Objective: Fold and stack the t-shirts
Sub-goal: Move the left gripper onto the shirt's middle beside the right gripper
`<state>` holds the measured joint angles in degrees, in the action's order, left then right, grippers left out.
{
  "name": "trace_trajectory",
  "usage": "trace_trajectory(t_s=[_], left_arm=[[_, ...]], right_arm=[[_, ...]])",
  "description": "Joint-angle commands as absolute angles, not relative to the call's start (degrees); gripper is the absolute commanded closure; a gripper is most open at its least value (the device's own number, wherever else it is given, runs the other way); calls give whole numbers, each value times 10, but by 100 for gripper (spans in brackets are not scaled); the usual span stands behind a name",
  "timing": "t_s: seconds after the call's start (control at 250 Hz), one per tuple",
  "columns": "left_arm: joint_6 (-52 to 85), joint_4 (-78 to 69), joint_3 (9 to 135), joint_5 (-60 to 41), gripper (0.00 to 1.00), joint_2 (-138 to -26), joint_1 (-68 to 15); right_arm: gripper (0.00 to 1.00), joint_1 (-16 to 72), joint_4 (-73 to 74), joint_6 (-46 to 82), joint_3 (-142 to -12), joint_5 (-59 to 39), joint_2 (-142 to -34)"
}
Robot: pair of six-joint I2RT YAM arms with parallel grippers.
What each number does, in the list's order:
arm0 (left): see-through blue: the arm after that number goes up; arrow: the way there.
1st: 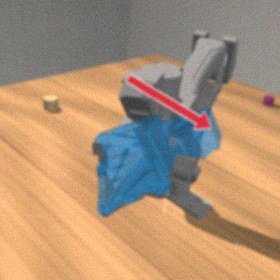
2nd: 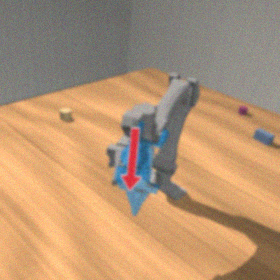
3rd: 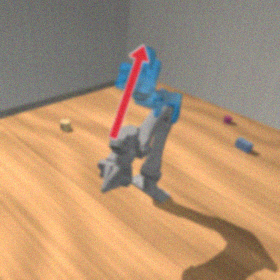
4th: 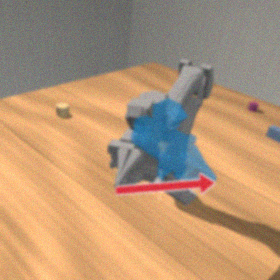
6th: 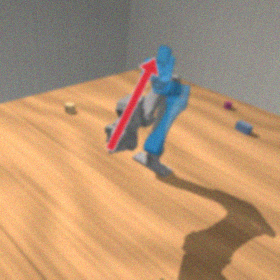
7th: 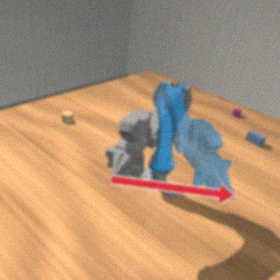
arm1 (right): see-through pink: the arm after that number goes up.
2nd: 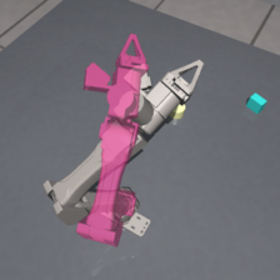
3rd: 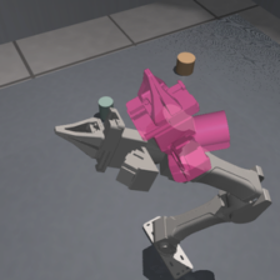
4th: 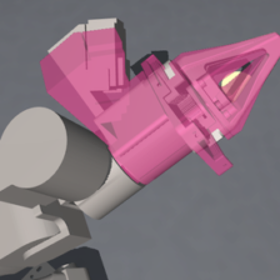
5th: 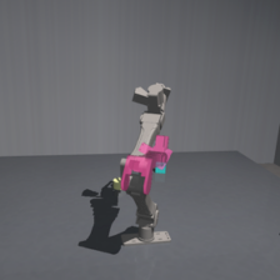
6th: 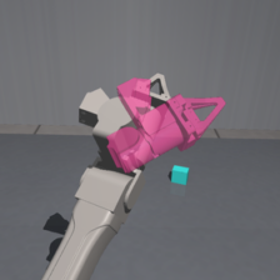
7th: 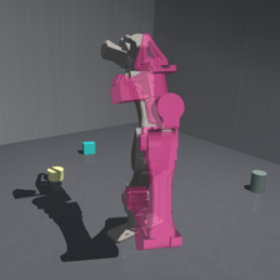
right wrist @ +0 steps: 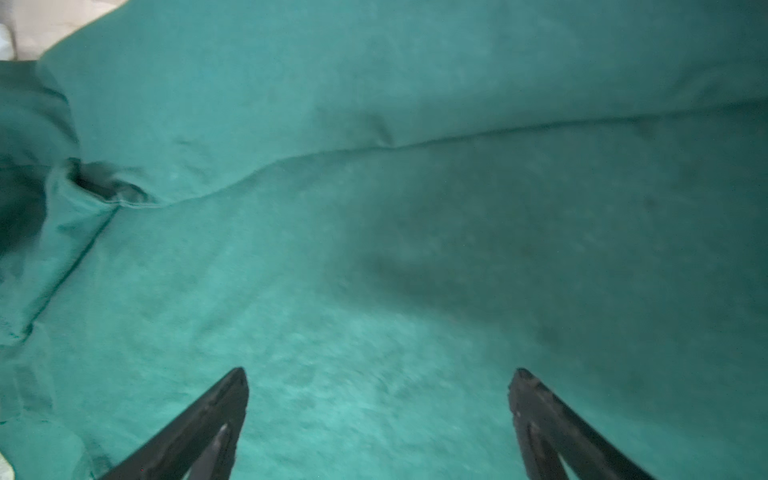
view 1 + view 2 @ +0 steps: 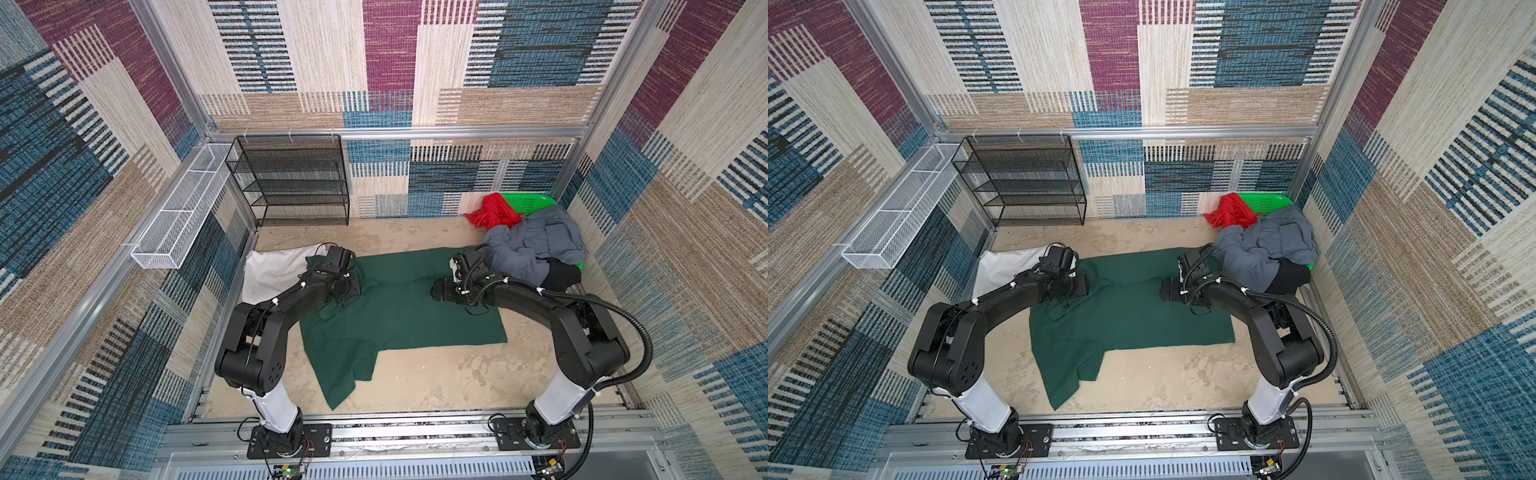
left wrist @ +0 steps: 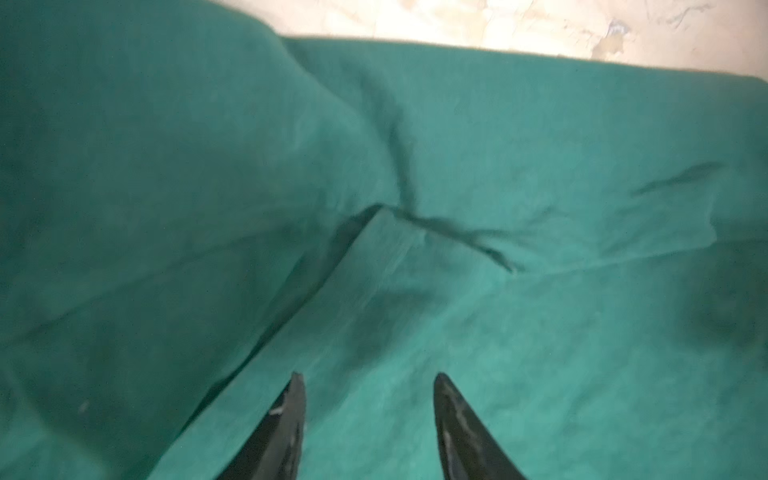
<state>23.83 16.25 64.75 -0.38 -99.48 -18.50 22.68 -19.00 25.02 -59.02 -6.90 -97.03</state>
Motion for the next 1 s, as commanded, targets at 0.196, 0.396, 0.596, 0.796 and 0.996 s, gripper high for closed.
trace_trajectory(t_s=[0.196, 0.396, 0.596, 0.796, 0.996], left_arm=[[232, 190, 760, 1, 48, -1087, -186], [232, 253, 847, 4, 50, -1165, -186], [226, 273, 869, 21, 55, -1193, -188], [217, 296, 898, 24, 81, -1221, -190], [225, 303, 887, 30, 100, -1194, -198]], right_arm=[[2, 222, -169, 246, -587, -64, -960], [1, 218, -171, 244, -585, -69, -964], [1, 213, -171, 241, -580, -70, -964], [1, 208, -170, 240, -578, -75, -962], [1, 207, -168, 241, -571, -79, -956]])
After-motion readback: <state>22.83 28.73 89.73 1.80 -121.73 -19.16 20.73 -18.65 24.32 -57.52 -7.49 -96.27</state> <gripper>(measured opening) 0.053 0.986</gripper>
